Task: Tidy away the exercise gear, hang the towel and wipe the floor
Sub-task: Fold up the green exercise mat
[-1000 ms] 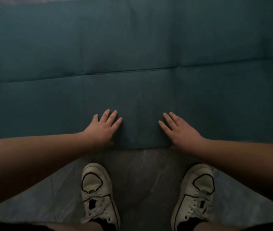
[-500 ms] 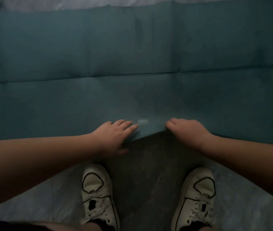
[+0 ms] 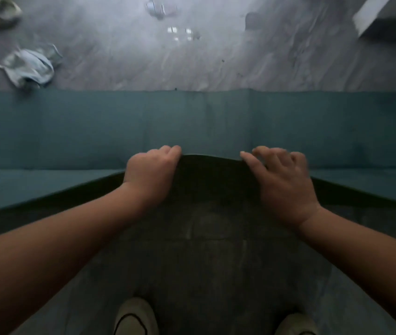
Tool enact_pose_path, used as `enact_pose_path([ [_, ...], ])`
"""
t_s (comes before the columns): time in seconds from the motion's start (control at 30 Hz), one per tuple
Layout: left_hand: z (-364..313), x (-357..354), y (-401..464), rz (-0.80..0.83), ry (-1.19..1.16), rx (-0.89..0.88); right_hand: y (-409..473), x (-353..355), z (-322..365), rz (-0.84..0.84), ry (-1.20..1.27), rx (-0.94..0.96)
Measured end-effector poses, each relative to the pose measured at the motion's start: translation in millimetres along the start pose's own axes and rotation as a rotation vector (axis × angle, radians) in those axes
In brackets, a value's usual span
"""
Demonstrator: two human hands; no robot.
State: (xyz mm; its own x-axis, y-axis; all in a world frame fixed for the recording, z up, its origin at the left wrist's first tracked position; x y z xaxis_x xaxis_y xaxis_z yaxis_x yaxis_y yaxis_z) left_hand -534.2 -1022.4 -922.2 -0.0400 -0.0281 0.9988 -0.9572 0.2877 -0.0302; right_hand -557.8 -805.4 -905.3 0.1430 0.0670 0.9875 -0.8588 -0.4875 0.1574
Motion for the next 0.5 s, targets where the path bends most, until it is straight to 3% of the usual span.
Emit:
enact_pose_path([
  [0.1,6,33,30,-0.142,0.084,-0.010,17,22,15,-0.071,-0.023,0.004],
  [0.2,18,60,56,-0.232,0.169,0.024,24,10,36,0.026,-0.047,0.051],
  [0.37,48,56,96,-0.136,0.163,0.109,56,-37,19,0.311,-0.105,-0.099],
  [0.5,46,17,104,-0.001,0.135,0.087,88,-65,3,0.354,-0.152,-0.154],
])
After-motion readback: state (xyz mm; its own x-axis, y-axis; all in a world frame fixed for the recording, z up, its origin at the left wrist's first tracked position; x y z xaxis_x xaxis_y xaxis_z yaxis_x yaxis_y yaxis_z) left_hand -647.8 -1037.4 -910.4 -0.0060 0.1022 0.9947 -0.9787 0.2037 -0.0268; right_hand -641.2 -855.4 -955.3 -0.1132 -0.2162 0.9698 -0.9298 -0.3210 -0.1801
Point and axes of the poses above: each hand's wrist, its own y-axis towards the middle knuckle, its own x-axis out of the back of the hand, z = x × y, the point moved 9 cm from there along y, towards the middle knuckle, and after that the axes turned 12 degrees about -x, right-handed, at the moved point
